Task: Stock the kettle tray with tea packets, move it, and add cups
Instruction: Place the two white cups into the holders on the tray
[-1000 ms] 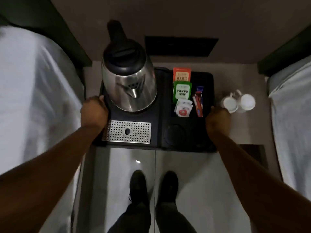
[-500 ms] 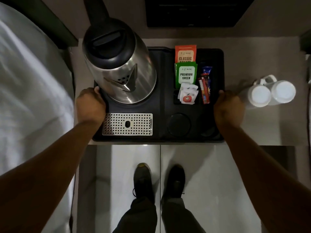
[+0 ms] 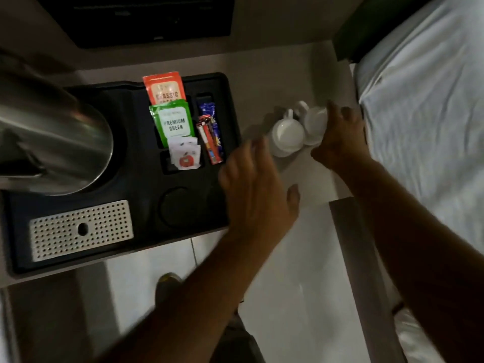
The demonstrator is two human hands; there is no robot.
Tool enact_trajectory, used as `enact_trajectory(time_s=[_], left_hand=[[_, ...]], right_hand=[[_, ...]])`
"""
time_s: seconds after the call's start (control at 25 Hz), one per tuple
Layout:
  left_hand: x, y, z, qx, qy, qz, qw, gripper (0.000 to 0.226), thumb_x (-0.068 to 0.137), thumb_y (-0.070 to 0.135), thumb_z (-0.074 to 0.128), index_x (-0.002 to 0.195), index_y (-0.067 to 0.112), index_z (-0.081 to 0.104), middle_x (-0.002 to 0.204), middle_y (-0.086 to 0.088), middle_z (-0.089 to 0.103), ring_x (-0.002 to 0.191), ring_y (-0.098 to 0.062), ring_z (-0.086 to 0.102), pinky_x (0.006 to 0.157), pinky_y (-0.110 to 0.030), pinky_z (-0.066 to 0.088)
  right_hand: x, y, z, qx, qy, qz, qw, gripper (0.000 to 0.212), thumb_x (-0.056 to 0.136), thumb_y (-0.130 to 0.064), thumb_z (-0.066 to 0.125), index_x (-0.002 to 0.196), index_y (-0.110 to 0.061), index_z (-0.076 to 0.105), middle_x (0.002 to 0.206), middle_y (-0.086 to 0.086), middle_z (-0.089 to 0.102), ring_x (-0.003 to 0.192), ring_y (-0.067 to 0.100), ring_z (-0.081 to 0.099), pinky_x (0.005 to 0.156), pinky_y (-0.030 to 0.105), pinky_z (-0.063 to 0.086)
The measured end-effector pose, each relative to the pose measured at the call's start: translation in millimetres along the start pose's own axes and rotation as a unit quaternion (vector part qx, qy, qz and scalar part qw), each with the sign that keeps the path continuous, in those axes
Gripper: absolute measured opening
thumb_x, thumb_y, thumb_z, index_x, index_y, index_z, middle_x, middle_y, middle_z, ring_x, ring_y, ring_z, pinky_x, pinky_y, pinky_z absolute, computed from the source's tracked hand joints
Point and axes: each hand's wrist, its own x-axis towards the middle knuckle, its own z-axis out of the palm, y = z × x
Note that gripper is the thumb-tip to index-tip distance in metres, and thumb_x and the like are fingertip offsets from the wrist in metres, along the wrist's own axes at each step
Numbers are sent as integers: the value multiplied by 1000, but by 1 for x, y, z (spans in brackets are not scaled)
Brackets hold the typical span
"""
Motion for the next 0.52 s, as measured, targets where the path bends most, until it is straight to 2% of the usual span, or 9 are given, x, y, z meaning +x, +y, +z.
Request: enact_trajectory(time_s=[0.04,0.08,0.12,0.2,0.28,0.36,0.44,0.52], left_hand=[[21,22,13,38,-22,36,998,101,63,61,75,143,14,35,141,-11,44,124,-30,42,99,-49,40],[46,36,23,52,-79,51,994,101,65,56,79,144,11,33,142,-13,43,126,-31,42,100,-47,37],[67,45,30,51,-126,45,990,95,70,50,80,143,11,34,142,-12,45,126,-30,43,99,-44,36],[88,52,43,48,-145,63,986,72,78,37,77,137,13,42,135,-11,52,121,-28,47,95,-42,36],[84,39,43,12,-141,80,987,66,78,33,77,133,15,46,129,-10,57,118,-29,49,92,-42,37],[67,25,26,-60,-91,102,989,76,66,36,82,131,14,49,125,-9,58,113,-30,51,88,-41,39],[35,-6,-4,-147,-47,76,985,82,57,37,84,128,16,50,120,-5,57,108,-28,50,85,-38,41],[-7,-53,-36,-161,-33,20,986,82,56,41,86,127,21,48,118,1,54,109,-20,48,86,-31,42]], right_hand=[[13,2,3,2,-46,-10,999,111,61,-18,85,148,-21,17,141,19,34,126,41,35,101,51,35],[24,4,7,19,-72,-21,997,113,61,-22,87,149,-22,16,142,19,34,127,41,36,101,51,36],[31,6,11,44,-73,-32,996,111,60,-25,88,148,-21,20,142,18,36,125,41,40,99,49,38],[34,8,15,90,-34,-53,994,98,58,-29,88,140,-16,35,134,17,45,118,38,48,89,40,42],[25,7,12,123,11,-45,991,89,58,-36,87,132,-14,43,127,14,52,111,33,54,81,36,42],[-3,2,7,184,70,1,980,84,58,-48,84,125,-15,46,119,8,56,105,24,55,79,32,44],[-49,-19,3,271,129,9,954,77,53,-53,80,114,-21,46,104,-6,55,90,8,52,70,18,39],[-100,-55,13,321,90,2,943,71,48,-48,79,107,-34,41,96,-15,53,83,1,51,64,11,39]])
